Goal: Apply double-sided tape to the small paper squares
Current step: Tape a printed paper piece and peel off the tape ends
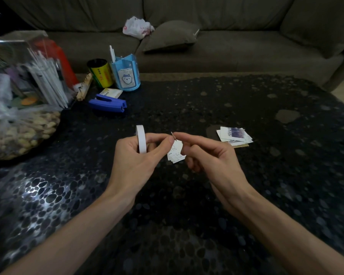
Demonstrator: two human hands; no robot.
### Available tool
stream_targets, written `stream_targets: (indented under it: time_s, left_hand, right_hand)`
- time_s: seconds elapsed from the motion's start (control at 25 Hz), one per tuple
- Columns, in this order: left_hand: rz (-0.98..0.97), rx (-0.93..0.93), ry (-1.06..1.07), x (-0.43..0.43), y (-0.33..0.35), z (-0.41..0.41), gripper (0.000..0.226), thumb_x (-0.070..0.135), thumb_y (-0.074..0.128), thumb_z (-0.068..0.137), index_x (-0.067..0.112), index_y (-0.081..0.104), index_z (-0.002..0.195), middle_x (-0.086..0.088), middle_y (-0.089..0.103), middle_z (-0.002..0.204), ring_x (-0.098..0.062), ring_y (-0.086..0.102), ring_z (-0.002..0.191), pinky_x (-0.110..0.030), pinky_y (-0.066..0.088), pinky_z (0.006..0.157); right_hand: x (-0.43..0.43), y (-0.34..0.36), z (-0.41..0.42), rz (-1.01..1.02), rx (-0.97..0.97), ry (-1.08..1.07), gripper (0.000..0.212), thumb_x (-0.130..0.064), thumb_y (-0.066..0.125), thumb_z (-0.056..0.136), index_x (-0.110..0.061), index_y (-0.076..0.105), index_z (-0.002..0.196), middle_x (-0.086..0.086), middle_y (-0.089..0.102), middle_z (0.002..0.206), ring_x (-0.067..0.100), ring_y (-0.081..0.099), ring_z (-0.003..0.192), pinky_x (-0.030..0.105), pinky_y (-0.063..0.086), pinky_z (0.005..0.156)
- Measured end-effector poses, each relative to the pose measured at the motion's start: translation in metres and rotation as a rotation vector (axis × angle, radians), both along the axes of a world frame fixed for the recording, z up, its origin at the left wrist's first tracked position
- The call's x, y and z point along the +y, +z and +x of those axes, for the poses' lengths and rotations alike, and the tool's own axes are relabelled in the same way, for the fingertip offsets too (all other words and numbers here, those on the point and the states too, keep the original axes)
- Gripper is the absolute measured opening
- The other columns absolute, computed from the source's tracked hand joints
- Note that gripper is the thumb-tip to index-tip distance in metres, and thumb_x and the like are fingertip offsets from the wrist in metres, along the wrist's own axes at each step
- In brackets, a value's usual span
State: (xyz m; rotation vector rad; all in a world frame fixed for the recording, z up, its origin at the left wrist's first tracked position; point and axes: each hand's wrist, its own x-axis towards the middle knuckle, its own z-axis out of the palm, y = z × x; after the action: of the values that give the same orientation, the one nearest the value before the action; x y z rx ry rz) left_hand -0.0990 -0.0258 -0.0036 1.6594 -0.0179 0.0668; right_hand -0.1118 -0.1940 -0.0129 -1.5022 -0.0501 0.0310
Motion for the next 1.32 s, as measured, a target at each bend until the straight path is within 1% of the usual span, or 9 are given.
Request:
stream_targets:
  time_s: [0.2,0.28,0.44,0.6,0.72,0.8,0.92,1.12,1.32]
  left_hand:
    - [0.018,-0.011,0.015,-0.0006,-0.0002,0.0007,0.006,0.026,0.081,0.086,0.027,0.084,0.091,-0.007,0.076,0.076,-0.013,0.063,0.062,-0.020,0.053,0.060]
    - [0.025,-0.006,0.031,-0.0013,-0.0005,0.0009,0.007,0.027,0.081,0.086,0.027,0.084,0.092,-0.005,0.078,0.080,-0.020,0.072,0.073,-0.029,0.062,0.070]
    - [0.030,-0.001,0.022,-0.0011,0.0003,0.0001,0.008,0.027,0.079,0.087,0.029,0.084,0.094,-0.014,0.077,0.087,-0.036,0.072,0.090,-0.043,0.060,0.084]
    - [0.025,-0.011,0.023,-0.0004,0.0007,-0.0003,0.008,0.026,0.079,0.088,0.029,0.084,0.092,-0.017,0.076,0.083,-0.034,0.069,0.077,-0.029,0.060,0.070]
    - [-0.004,-0.005,0.018,-0.0010,0.0012,-0.0004,0.008,0.024,0.078,0.089,0.024,0.084,0.093,-0.006,0.074,0.071,-0.005,0.058,0.054,-0.015,0.046,0.052]
    - [-0.027,0.003,0.013,-0.0018,0.0013,-0.0007,0.011,0.022,0.076,0.090,0.018,0.084,0.097,0.009,0.070,0.062,0.000,0.057,0.050,-0.011,0.042,0.048]
    - [-0.034,0.003,0.010,-0.0011,0.0016,-0.0008,0.012,0.021,0.076,0.090,0.016,0.083,0.098,0.011,0.068,0.060,0.000,0.057,0.049,-0.010,0.041,0.048]
    - [-0.016,0.022,0.003,0.0014,0.0022,0.0001,0.009,0.023,0.077,0.088,0.021,0.084,0.094,-0.006,0.071,0.070,-0.002,0.052,0.049,-0.014,0.041,0.047]
    - [-0.041,0.100,0.010,0.0023,0.0018,0.0014,0.007,0.018,0.076,0.089,0.019,0.083,0.091,0.005,0.065,0.061,-0.001,0.053,0.048,-0.011,0.041,0.047]
  right_hand:
    - [-0.0003,0.0000,-0.0013,-0.055,-0.054,-0.014,0.039,-0.003,0.064,0.096,-0.033,0.082,0.113,-0.004,0.067,0.080,0.012,0.052,0.070,0.018,0.046,0.063]
    - [-0.0002,-0.0007,-0.0012,-0.088,-0.080,-0.011,0.041,-0.001,0.064,0.097,-0.033,0.082,0.114,-0.009,0.067,0.080,0.011,0.052,0.069,0.019,0.047,0.064]
    - [0.0000,-0.0020,-0.0005,-0.112,-0.090,-0.023,0.041,-0.001,0.064,0.097,-0.033,0.081,0.116,-0.010,0.067,0.080,0.010,0.052,0.067,0.025,0.047,0.064]
    - [-0.0004,-0.0029,0.0002,-0.118,-0.094,-0.026,0.041,-0.001,0.063,0.097,-0.033,0.081,0.115,-0.009,0.067,0.080,0.014,0.052,0.067,0.031,0.046,0.066]
    - [-0.0015,-0.0042,0.0006,-0.125,-0.100,-0.025,0.041,-0.001,0.063,0.097,-0.033,0.081,0.116,-0.011,0.067,0.081,0.014,0.052,0.068,0.032,0.047,0.067]
    - [-0.0026,-0.0048,0.0008,-0.132,-0.115,-0.021,0.041,0.000,0.063,0.097,-0.032,0.081,0.116,-0.012,0.067,0.082,0.013,0.053,0.068,0.030,0.048,0.066]
    - [-0.0034,-0.0065,0.0017,-0.159,-0.143,-0.019,0.041,0.000,0.064,0.097,-0.031,0.081,0.117,-0.011,0.067,0.082,0.015,0.052,0.066,0.031,0.047,0.065]
    - [-0.0040,-0.0065,0.0022,-0.193,-0.180,-0.010,0.038,0.001,0.065,0.097,-0.027,0.080,0.119,-0.011,0.067,0.082,0.011,0.053,0.064,0.029,0.049,0.063]
    - [-0.0035,-0.0072,0.0026,-0.257,-0.242,-0.018,0.039,0.002,0.066,0.095,-0.026,0.081,0.117,-0.008,0.067,0.082,0.004,0.051,0.062,0.018,0.042,0.059]
